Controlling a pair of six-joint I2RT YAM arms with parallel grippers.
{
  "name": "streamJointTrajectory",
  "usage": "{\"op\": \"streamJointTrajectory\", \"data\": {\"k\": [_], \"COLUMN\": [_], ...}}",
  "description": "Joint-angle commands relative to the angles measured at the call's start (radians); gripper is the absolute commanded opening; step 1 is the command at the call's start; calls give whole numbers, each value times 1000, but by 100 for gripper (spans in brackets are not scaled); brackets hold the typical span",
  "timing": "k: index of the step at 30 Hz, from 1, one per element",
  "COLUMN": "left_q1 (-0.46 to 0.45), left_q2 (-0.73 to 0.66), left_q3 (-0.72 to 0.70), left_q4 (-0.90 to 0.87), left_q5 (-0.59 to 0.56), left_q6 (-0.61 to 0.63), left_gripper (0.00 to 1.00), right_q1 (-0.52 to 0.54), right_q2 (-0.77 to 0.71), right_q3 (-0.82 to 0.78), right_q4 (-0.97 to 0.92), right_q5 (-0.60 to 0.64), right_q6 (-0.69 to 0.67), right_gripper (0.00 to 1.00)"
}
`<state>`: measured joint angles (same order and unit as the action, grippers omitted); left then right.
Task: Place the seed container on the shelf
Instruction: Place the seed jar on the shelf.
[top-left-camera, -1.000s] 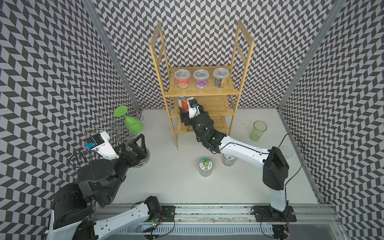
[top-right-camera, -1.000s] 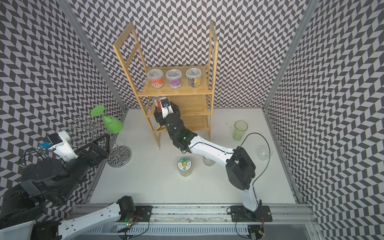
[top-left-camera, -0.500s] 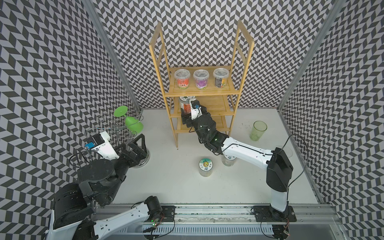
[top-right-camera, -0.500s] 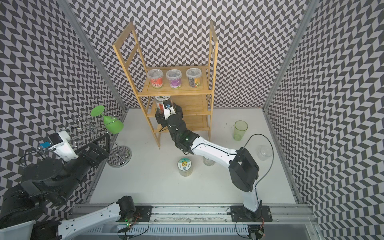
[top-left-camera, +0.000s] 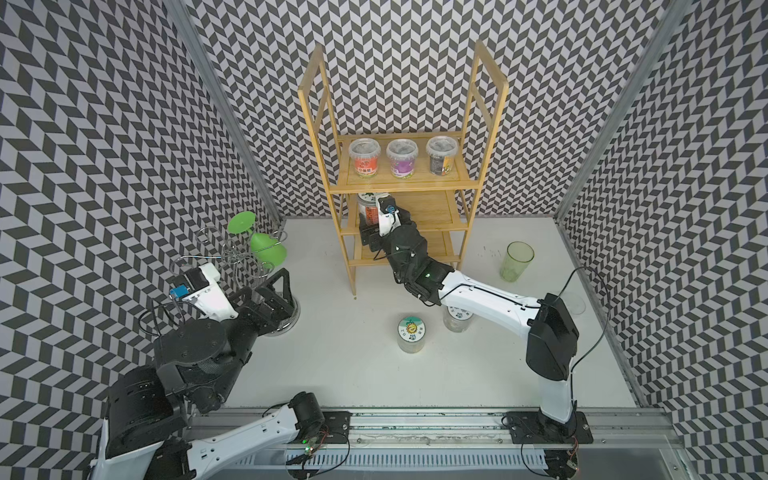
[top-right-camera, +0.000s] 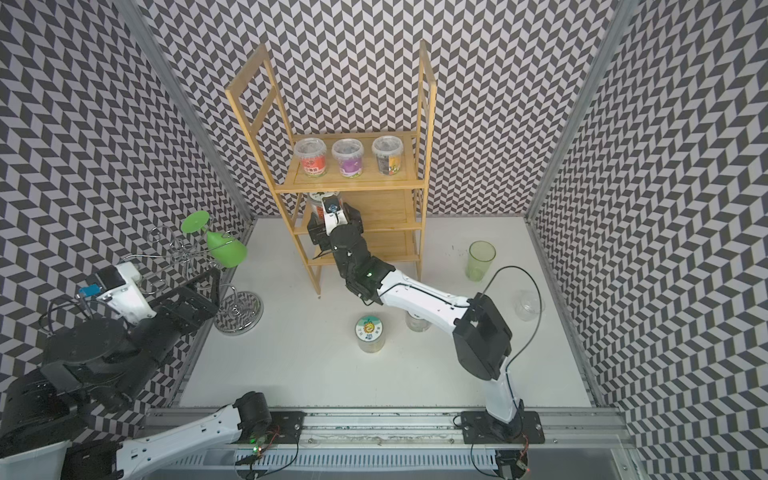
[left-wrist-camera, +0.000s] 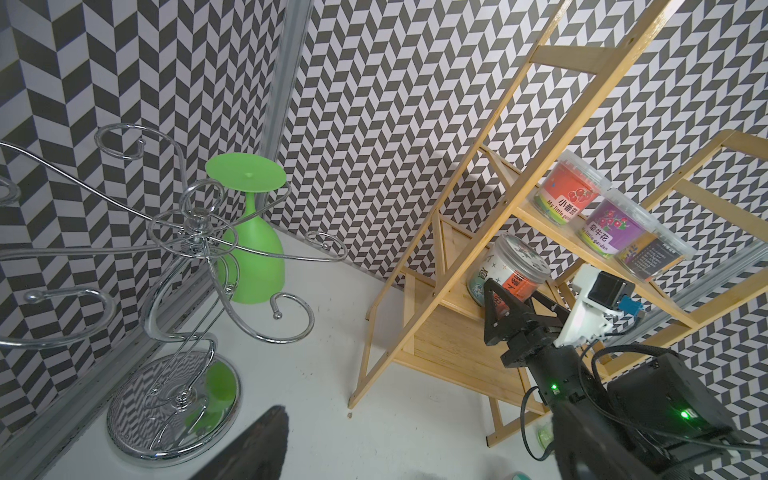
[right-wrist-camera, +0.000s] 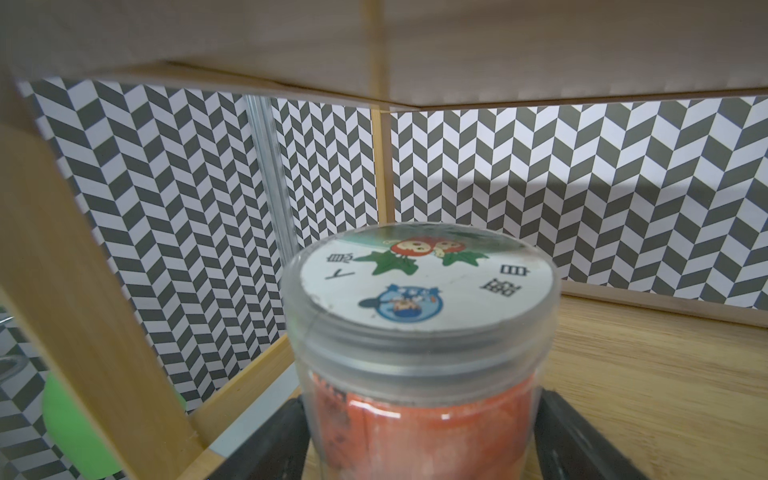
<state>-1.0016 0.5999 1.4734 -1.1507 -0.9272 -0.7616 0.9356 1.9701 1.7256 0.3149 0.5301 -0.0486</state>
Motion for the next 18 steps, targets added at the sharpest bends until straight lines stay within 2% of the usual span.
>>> {"op": "streamJointTrajectory", "data": {"k": [1,7,14,18], "left_q1": [-7,-8,-14,-15], "left_q2": [-12,-11,-9,-9], "left_q3": [7,7,2,2], "left_q4": [-17,-14,-9,-9], "left_q5": [-20,-25,-25,-21], "left_q6": [-2,-1,3,1], "left_gripper": [100,100,99,100], "right_q1": [-12,-9,5,9], "right_q2": [36,10,-41,-76], "right_q3": [6,-8,-36,-69], "right_q4": [-40,-41,-51,-48], "right_q5": [7,-2,-9,-3], "right_q6": [38,31,15,13], "right_gripper": [86,89,100,100]}}
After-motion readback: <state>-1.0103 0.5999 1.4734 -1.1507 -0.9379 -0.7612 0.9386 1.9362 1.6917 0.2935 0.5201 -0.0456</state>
